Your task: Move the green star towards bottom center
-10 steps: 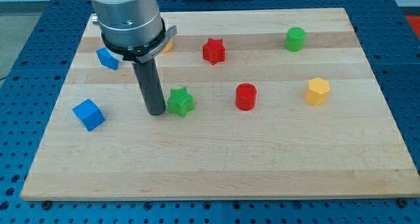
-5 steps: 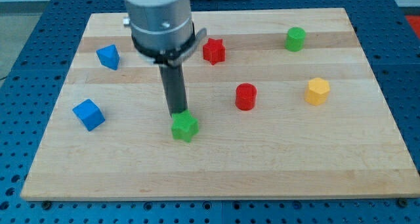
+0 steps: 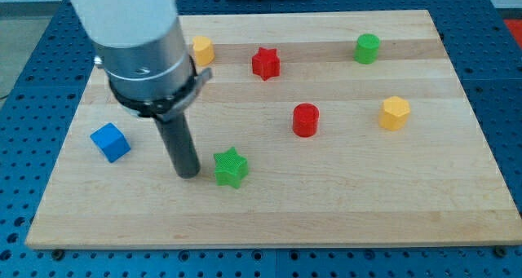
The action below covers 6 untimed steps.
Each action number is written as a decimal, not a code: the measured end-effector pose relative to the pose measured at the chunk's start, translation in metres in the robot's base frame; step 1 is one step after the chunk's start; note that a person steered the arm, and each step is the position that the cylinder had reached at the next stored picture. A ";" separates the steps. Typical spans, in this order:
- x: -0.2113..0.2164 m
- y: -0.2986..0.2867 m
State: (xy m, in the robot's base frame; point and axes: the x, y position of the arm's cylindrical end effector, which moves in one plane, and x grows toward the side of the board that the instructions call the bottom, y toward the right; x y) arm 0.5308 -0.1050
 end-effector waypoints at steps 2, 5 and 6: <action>-0.035 0.009; -0.019 0.048; -0.007 0.048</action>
